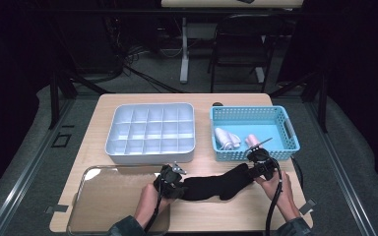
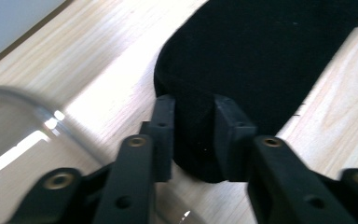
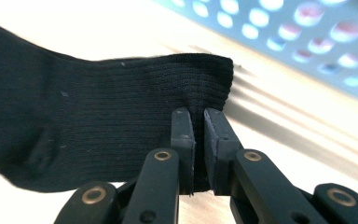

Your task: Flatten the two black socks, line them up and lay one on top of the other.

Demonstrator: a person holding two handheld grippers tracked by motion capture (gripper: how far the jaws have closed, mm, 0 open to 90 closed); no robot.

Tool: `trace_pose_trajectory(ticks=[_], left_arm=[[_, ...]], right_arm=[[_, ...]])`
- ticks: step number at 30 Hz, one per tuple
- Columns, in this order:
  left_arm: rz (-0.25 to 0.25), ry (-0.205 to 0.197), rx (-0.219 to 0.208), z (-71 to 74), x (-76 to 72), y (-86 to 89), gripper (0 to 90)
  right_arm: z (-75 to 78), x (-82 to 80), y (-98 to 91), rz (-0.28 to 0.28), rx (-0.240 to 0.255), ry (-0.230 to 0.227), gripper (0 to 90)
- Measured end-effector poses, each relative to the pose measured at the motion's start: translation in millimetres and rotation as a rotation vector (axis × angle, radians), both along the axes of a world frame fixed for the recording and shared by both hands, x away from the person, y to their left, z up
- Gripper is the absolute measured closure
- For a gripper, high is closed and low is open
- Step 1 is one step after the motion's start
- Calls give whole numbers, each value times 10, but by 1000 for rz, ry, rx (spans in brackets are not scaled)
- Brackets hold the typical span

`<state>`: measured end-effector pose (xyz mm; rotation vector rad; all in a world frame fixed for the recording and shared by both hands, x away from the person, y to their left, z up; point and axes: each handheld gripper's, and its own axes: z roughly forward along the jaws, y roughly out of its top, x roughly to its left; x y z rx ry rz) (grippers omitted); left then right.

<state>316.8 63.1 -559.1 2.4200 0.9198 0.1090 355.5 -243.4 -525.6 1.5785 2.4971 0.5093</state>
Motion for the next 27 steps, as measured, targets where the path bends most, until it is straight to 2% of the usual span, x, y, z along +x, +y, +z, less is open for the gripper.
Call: trace_pose_trajectory(ticks=[2, 4, 5, 7, 8, 9, 10, 11, 13, 15, 17, 19, 20, 22, 25, 27], left_arm=[[-7, -12, -1, -1, -14, -6, 752], [-9, -3, -10, -3, -1, 3, 759], [-7, 1, -17, -5, 8, 9, 761], [-8, 4, -20, -6, 13, 12, 763], [-5, -3, -15, -6, 8, 6, 762], [-3, -5, -14, -6, 5, 3, 762], [-5, -1, -16, -5, 6, 4, 761], [-3, -2, -16, -5, 6, 3, 757], [-4, -4, -12, -3, 3, 2, 750], [-11, -9, -8, -3, -2, -3, 761], [-19, -30, 4, 3, -19, -21, 798], [-32, -29, 5, 19, -30, -10, 816], [-31, -28, 6, 28, -35, 2, 818], [-26, -29, -2, 49, -39, 39, 820], [-22, -19, -10, 71, -38, 86, 820], [-28, 6, -15, 70, -35, 112, 820]], right_arm=[[65, -34, 60, 22, -16, -34, 823], [86, -60, 140, 44, -48, -42, 816], [79, -67, 159, 63, -32, -43, 817], [49, -75, 182, 67, 31, -35, 819], [32, -67, 187, 74, 26, -35, 819], [10, -47, 181, 75, 28, -11, 817], [-36, -20, 159, 61, 44, 0, 815], [-75, 20, 124, 57, 24, 28, 812], [-118, 56, 66, 30, 44, 34, 811], [-129, 64, 43, 22, 48, 27, 809], [-146, 74, 20, 17, 15, 33, 809], [-153, 71, 23, 15, -6, 22, 809], [-162, 70, 26, 11, 6, 20, 809], [-157, 72, 16, 13, -14, 22, 809], [-155, 74, 19, 19, -15, 25, 808], [-159, 70, 24, 17, -20, 18, 805]])
